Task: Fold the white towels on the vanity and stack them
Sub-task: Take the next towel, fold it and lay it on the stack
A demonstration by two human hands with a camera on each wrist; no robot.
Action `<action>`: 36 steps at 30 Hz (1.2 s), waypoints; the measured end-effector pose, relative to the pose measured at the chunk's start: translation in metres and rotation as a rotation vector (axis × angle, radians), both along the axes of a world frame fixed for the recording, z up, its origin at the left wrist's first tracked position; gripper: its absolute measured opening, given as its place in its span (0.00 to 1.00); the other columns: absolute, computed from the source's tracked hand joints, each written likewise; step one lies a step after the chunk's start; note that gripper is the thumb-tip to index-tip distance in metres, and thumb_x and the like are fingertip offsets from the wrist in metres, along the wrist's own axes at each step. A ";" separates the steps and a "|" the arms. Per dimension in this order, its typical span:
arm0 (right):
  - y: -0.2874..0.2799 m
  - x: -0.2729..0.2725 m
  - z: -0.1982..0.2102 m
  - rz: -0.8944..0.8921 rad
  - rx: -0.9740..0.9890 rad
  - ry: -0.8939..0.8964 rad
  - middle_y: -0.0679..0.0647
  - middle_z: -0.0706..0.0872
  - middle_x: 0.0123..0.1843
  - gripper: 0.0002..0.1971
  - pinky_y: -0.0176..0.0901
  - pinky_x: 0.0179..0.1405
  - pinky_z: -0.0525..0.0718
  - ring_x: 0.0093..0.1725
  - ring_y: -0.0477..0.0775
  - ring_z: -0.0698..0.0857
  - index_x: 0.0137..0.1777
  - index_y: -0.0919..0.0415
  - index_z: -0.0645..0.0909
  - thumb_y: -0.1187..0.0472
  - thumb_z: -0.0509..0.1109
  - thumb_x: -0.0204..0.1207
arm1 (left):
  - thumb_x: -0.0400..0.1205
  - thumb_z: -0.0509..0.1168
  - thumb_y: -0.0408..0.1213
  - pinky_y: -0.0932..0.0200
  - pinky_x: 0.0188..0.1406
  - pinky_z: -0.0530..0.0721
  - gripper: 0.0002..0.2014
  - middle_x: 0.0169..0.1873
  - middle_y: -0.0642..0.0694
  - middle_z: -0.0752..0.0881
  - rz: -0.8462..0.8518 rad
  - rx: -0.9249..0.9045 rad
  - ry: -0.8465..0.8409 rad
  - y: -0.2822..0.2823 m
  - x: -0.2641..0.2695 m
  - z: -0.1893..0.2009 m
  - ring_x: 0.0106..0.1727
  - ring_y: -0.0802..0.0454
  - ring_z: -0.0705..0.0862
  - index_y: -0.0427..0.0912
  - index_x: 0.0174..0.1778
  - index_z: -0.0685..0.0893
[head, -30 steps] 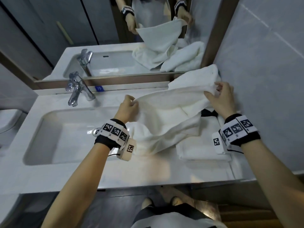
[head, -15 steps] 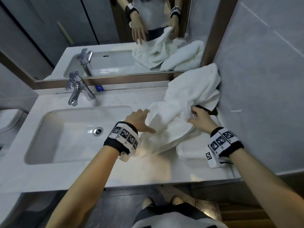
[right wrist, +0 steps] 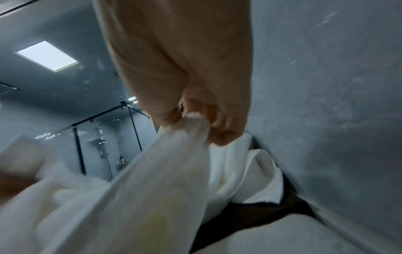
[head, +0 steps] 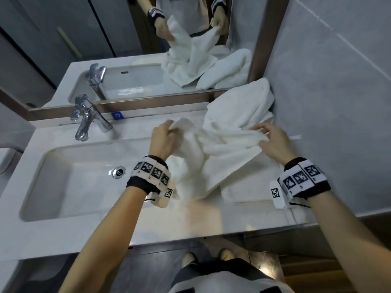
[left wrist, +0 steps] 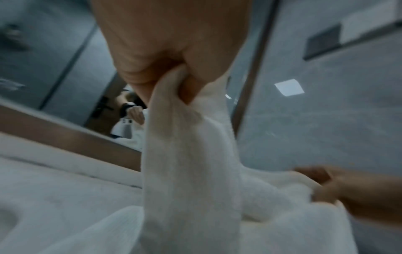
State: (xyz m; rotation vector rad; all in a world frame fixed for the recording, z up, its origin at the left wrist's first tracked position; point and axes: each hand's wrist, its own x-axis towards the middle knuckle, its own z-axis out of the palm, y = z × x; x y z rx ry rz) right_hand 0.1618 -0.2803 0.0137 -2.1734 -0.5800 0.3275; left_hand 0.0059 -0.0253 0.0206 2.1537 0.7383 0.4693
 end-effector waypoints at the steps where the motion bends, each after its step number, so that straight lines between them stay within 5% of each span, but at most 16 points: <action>1: -0.005 0.004 0.003 -0.130 -0.027 -0.056 0.57 0.84 0.53 0.22 0.34 0.43 0.77 0.48 0.57 0.81 0.59 0.56 0.81 0.76 0.62 0.69 | 0.79 0.54 0.32 0.49 0.48 0.80 0.15 0.51 0.30 0.85 0.090 -0.058 0.023 0.011 -0.006 -0.005 0.53 0.34 0.83 0.30 0.54 0.81; 4: -0.019 0.007 0.006 -0.245 -0.401 -0.114 0.58 0.84 0.56 0.19 0.51 0.50 0.82 0.51 0.65 0.83 0.60 0.52 0.76 0.65 0.62 0.69 | 0.85 0.51 0.38 0.45 0.53 0.83 0.17 0.62 0.29 0.80 0.141 -0.213 0.332 0.031 -0.027 -0.032 0.59 0.32 0.81 0.34 0.67 0.72; 7: -0.019 0.001 -0.006 -0.035 -0.816 0.042 0.64 0.83 0.58 0.20 0.53 0.54 0.81 0.56 0.67 0.83 0.65 0.61 0.73 0.62 0.64 0.72 | 0.85 0.51 0.33 0.51 0.31 0.85 0.23 0.65 0.30 0.76 -0.012 -0.240 0.648 0.025 -0.047 -0.056 0.48 0.37 0.82 0.44 0.78 0.60; 9: -0.017 -0.005 -0.013 0.049 -0.943 0.114 0.64 0.82 0.62 0.25 0.53 0.58 0.80 0.60 0.66 0.82 0.69 0.63 0.69 0.59 0.67 0.73 | 0.82 0.53 0.26 0.54 0.32 0.85 0.34 0.66 0.31 0.72 -0.134 -0.296 0.632 0.017 -0.052 -0.061 0.46 0.40 0.82 0.50 0.81 0.48; 10: -0.016 -0.005 -0.015 0.071 -0.964 0.130 0.64 0.81 0.64 0.29 0.54 0.60 0.80 0.62 0.66 0.81 0.72 0.63 0.66 0.56 0.70 0.72 | 0.79 0.55 0.23 0.51 0.42 0.86 0.39 0.69 0.33 0.70 -0.199 -0.279 0.580 0.014 -0.054 -0.062 0.54 0.39 0.81 0.52 0.82 0.46; 12: -0.011 -0.004 -0.015 0.073 -0.939 0.104 0.64 0.78 0.67 0.35 0.55 0.62 0.79 0.65 0.67 0.79 0.74 0.63 0.64 0.51 0.73 0.71 | 0.75 0.56 0.17 0.47 0.69 0.75 0.42 0.76 0.37 0.64 -0.277 -0.199 0.413 0.012 -0.055 -0.059 0.76 0.41 0.67 0.51 0.82 0.51; 13: -0.007 -0.003 -0.014 0.061 -0.907 0.051 0.65 0.76 0.69 0.35 0.57 0.64 0.78 0.66 0.68 0.78 0.74 0.63 0.65 0.51 0.73 0.71 | 0.72 0.54 0.15 0.50 0.74 0.66 0.41 0.76 0.41 0.65 -0.295 -0.198 0.328 0.013 -0.055 -0.056 0.79 0.45 0.62 0.50 0.80 0.57; 16: 0.011 0.001 -0.006 -0.001 -0.738 -0.162 0.65 0.72 0.71 0.28 0.59 0.63 0.75 0.70 0.69 0.71 0.72 0.64 0.70 0.56 0.70 0.74 | 0.66 0.50 0.13 0.59 0.74 0.60 0.37 0.70 0.51 0.73 -0.371 -0.192 0.281 0.021 -0.055 -0.043 0.78 0.51 0.65 0.44 0.68 0.78; 18: 0.029 0.003 -0.001 0.033 -0.585 -0.246 0.65 0.73 0.70 0.23 0.59 0.62 0.75 0.70 0.69 0.71 0.70 0.64 0.73 0.60 0.68 0.75 | 0.67 0.51 0.12 0.55 0.77 0.65 0.35 0.72 0.48 0.75 -0.453 -0.059 0.341 0.028 -0.058 -0.036 0.77 0.49 0.69 0.43 0.65 0.82; 22: 0.077 0.013 0.000 0.267 -0.471 -0.216 0.62 0.78 0.65 0.16 0.53 0.65 0.76 0.66 0.65 0.76 0.64 0.61 0.81 0.62 0.66 0.77 | 0.67 0.54 0.08 0.60 0.73 0.69 0.39 0.74 0.45 0.73 -0.487 0.089 0.435 0.036 -0.066 -0.034 0.76 0.46 0.71 0.42 0.71 0.77; 25: 0.121 0.021 -0.005 0.467 -0.606 -0.135 0.62 0.76 0.71 0.18 0.50 0.70 0.72 0.70 0.63 0.75 0.69 0.60 0.78 0.61 0.64 0.79 | 0.74 0.63 0.12 0.54 0.64 0.80 0.25 0.64 0.39 0.81 -0.412 0.079 0.302 0.038 -0.072 -0.037 0.65 0.41 0.81 0.37 0.65 0.83; 28: 0.162 0.025 -0.016 0.623 -0.734 -0.071 0.62 0.70 0.78 0.22 0.47 0.73 0.68 0.75 0.62 0.70 0.76 0.63 0.69 0.67 0.59 0.81 | 0.76 0.67 0.21 0.57 0.53 0.80 0.13 0.50 0.39 0.88 -0.309 0.156 0.157 0.040 -0.081 -0.036 0.51 0.40 0.86 0.37 0.53 0.89; 32: 0.205 0.026 -0.032 0.746 -0.881 -0.055 0.63 0.61 0.83 0.28 0.46 0.76 0.64 0.79 0.62 0.65 0.81 0.65 0.56 0.70 0.58 0.82 | 0.77 0.69 0.29 0.53 0.52 0.77 0.11 0.50 0.46 0.89 -0.195 0.177 0.169 0.035 -0.091 -0.039 0.52 0.43 0.80 0.42 0.53 0.89; 36: 0.233 0.024 -0.049 0.773 -0.906 -0.015 0.63 0.63 0.82 0.31 0.49 0.75 0.67 0.78 0.62 0.67 0.81 0.66 0.56 0.59 0.63 0.82 | 0.73 0.74 0.34 0.62 0.53 0.72 0.06 0.53 0.49 0.86 -0.119 0.148 0.086 0.025 -0.099 -0.044 0.57 0.47 0.71 0.41 0.44 0.92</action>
